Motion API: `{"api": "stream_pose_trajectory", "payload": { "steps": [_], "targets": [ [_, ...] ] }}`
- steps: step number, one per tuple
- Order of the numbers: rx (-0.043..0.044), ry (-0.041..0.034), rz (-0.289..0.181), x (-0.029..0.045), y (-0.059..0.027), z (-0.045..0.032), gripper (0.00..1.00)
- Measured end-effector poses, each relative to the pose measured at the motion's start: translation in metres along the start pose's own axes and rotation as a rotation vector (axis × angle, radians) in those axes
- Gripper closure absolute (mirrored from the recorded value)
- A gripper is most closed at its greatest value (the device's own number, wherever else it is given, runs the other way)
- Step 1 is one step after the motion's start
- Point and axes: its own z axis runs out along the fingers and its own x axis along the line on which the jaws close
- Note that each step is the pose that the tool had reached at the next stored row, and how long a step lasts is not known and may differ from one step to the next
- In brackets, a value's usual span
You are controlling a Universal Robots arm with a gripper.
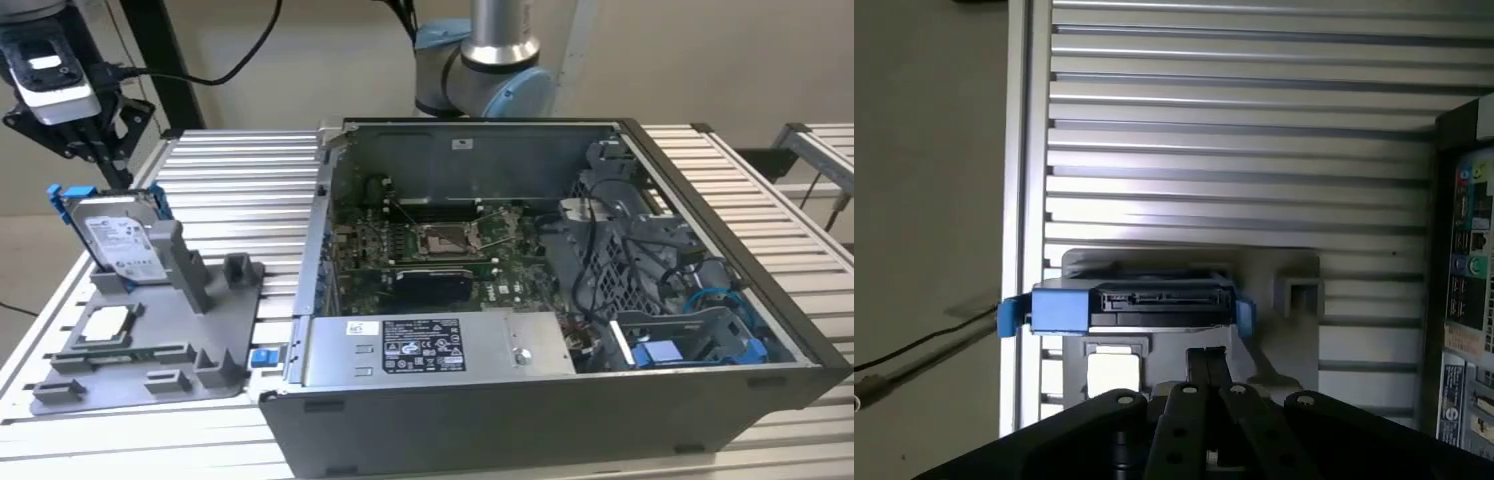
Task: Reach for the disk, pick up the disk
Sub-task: 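Reach for the disk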
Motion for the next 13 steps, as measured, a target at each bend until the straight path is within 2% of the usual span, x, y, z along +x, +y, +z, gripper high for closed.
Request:
{"api": "stream_pose_trajectory", "payload": {
  "steps": [8, 13],
  "targets": [
    [0.0001, 0.0001, 0.000, 0.0207, 0.0139, 0.0008, 1.00],
    [0.0001, 0.0001, 0.000, 0.0317, 0.0182, 0.0010, 1.00]
  ]
}}
